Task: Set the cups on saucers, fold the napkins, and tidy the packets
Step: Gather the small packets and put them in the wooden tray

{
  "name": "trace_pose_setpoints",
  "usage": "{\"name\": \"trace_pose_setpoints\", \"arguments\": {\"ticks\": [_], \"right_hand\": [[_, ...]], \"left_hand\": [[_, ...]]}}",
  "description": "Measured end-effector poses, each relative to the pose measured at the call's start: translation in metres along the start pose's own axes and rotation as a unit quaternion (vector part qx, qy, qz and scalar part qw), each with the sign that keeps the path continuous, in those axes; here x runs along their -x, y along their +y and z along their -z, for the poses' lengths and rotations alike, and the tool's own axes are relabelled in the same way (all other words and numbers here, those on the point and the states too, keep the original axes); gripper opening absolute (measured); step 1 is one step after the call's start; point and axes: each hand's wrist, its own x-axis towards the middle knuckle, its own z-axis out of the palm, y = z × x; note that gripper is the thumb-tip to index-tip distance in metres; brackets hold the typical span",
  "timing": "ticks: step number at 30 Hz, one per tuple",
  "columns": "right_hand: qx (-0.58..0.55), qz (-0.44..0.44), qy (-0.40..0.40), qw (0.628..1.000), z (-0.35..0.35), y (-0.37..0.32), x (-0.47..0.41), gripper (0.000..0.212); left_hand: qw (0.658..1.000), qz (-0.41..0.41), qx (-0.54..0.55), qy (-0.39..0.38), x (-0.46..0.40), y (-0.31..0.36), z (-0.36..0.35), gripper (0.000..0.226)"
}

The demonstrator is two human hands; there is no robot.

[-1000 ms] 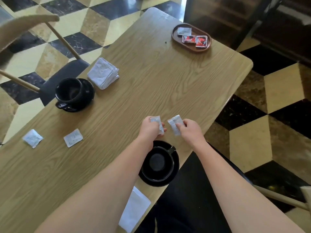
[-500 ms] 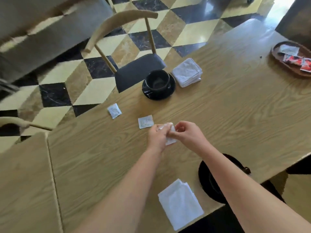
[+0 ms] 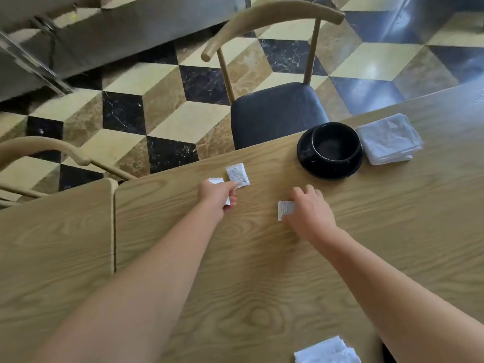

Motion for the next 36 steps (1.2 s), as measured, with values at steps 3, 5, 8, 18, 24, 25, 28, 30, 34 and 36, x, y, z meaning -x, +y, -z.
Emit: {"name": "trace_pose_setpoints", "arguments": {"ticks": [3, 5, 8, 18, 24, 25, 28, 30, 34, 36], "right_hand": [[-0.004, -0.017, -0.013, 1.0, 0.004, -0.002, -0.007, 0.048], [0.004, -0.023, -0.012, 1.0, 0.006, -0.003, -0.009, 0.051], [0.001, -0.027, -0.023, 0.999, 0.007, -0.001, -0.008, 0.044], [-0.637, -0.184, -0.118, 0.739, 0.033, 0.009, 0.003, 0.01], [-0.605, -0.142, -0.042, 0.782, 0.055, 0.021, 0.031, 0.02], [-0.599, -0.143, -0.026, 0.787, 0.059, 0.025, 0.039, 0.02], [-0.586, -0.149, -0.001, 0.797, 0.071, 0.039, 0.066, 0.014], [-0.602, -0.155, -0.018, 0.783, 0.079, 0.05, 0.087, 0.016], [-0.642, -0.168, 0.019, 0.748, 0.096, 0.073, 0.133, 0.029], [-0.665, -0.169, 0.034, 0.727, 0.103, 0.084, 0.157, 0.036]], "left_hand": [[0.995, -0.027, -0.068, 0.063, -0.018, 0.003, -0.01, 0.03], [0.989, -0.05, -0.112, 0.087, -0.023, 0.005, -0.018, 0.034], [0.976, -0.075, -0.175, 0.107, -0.03, 0.01, -0.026, 0.031], [0.993, -0.057, -0.086, -0.06, 0.007, -0.004, -0.037, 0.02], [0.973, -0.037, -0.016, -0.227, 0.069, -0.025, -0.051, 0.013], [0.968, -0.037, -0.021, -0.247, 0.082, -0.027, -0.053, 0.01], [0.951, -0.037, -0.024, -0.305, 0.117, -0.032, -0.057, 0.015], [0.939, -0.029, -0.003, -0.342, 0.142, -0.032, -0.059, 0.025], [0.902, 0.028, 0.084, -0.422, 0.193, -0.034, -0.059, 0.03], [0.911, 0.024, 0.089, -0.403, 0.218, -0.041, -0.063, 0.034]]}}
